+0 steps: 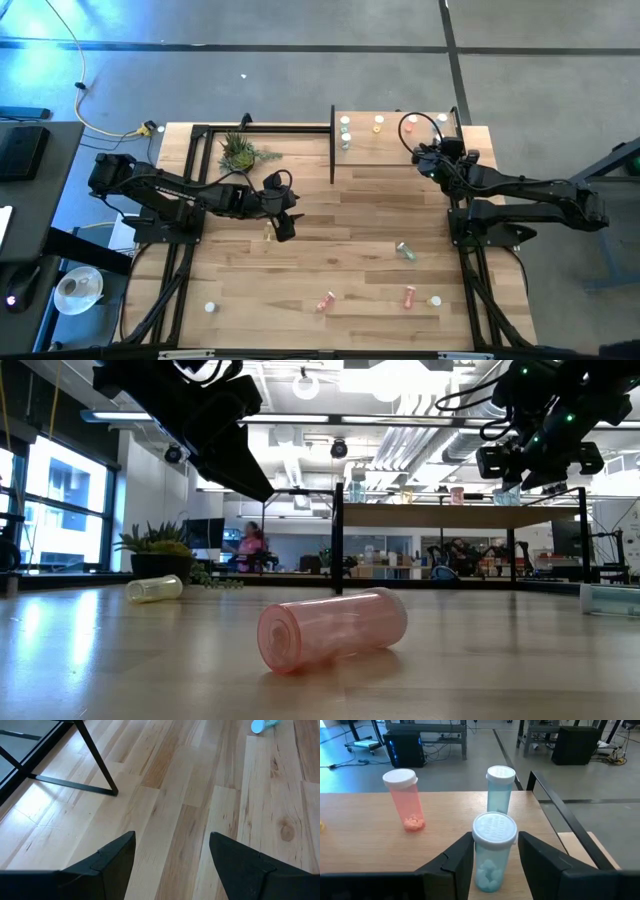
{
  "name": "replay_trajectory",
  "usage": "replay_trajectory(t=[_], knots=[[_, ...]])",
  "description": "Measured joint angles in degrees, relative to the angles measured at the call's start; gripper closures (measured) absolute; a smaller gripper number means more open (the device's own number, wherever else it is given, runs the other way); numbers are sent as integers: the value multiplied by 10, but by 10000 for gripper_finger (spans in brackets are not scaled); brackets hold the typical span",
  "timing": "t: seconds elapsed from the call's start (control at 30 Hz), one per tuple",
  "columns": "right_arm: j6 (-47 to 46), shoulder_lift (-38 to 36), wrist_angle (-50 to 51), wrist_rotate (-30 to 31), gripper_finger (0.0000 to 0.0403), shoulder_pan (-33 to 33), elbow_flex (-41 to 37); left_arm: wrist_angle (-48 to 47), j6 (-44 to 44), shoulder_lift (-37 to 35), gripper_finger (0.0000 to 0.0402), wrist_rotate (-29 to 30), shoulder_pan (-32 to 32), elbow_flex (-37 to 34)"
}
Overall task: Pick and place medicine bottles onto shelf by color
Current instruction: Put the blue pill bottle aligned with the other blue pill bottle on the shelf
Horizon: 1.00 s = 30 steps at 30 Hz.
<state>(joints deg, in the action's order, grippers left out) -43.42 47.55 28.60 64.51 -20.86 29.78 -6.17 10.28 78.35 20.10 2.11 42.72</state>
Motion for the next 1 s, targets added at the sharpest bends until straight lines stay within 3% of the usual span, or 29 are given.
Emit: replay_trajectory(t=[1.0], knots=[[4,0,40,6,256,-1,2,0,0,0,158,0,0,0]])
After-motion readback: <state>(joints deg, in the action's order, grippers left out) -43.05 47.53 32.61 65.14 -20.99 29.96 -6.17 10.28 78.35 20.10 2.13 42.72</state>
